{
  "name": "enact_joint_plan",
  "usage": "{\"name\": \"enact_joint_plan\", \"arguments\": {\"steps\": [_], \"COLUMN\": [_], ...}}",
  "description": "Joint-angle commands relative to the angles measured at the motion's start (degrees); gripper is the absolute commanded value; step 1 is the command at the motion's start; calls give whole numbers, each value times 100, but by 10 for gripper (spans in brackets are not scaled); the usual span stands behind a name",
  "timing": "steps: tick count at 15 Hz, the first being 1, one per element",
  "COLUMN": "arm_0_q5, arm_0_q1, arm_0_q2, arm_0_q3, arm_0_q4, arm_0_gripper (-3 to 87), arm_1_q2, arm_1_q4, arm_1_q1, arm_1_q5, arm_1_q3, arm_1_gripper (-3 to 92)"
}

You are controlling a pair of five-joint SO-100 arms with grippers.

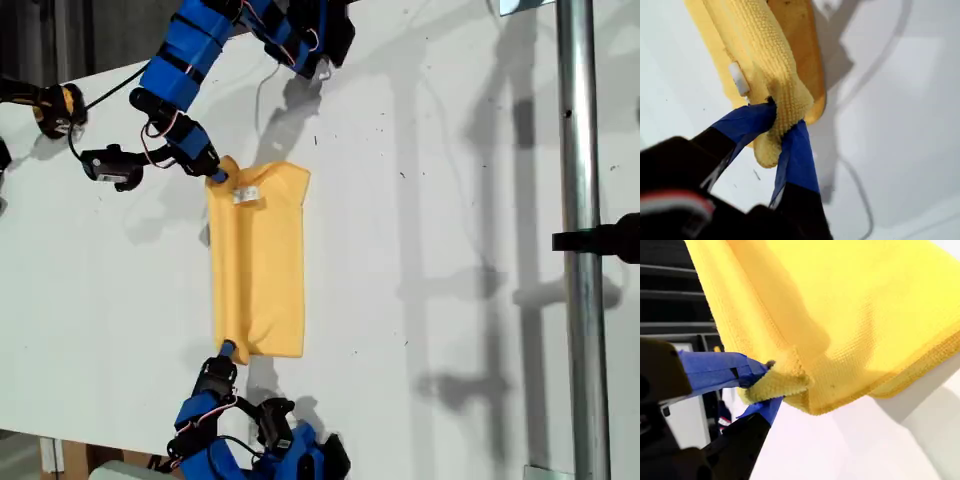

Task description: Grasp corners of a towel and fold twice.

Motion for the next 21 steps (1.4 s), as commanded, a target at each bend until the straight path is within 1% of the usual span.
{"name": "enact_joint_plan", "arguments": {"steps": [1,5,7,9,12,16,17,19,21], "arm_0_q5": [114,211,237,97,-396,-1143,-1389,-1793,-2145], "arm_0_q1": [-325,-501,-519,-413,-18,475,650,976,1099], "arm_0_q2": [141,773,914,940,853,809,738,563,44], "arm_0_q3": [-299,-369,-176,167,659,1459,1617,1960,1995], "arm_0_q4": [-114,-352,-387,-431,-396,-624,-694,-1055,-1204], "arm_0_gripper": [-16,-16,-16,-16,-16,-16,-15,-14,-15], "arm_1_q2": [501,1011,1143,1433,1608,1564,1529,1380,1055], "arm_1_q4": [-141,-334,-343,-527,-466,-466,-501,-589,-738], "arm_1_q1": [457,949,896,677,176,-589,-729,-949,-1081], "arm_1_q5": [-272,-413,-396,-290,26,686,870,1187,1415], "arm_1_q3": [-272,-729,-457,255,958,1688,1890,2241,2470], "arm_1_gripper": [-1,-1,-1,-1,-1,-1,-1,-1,-1]}}
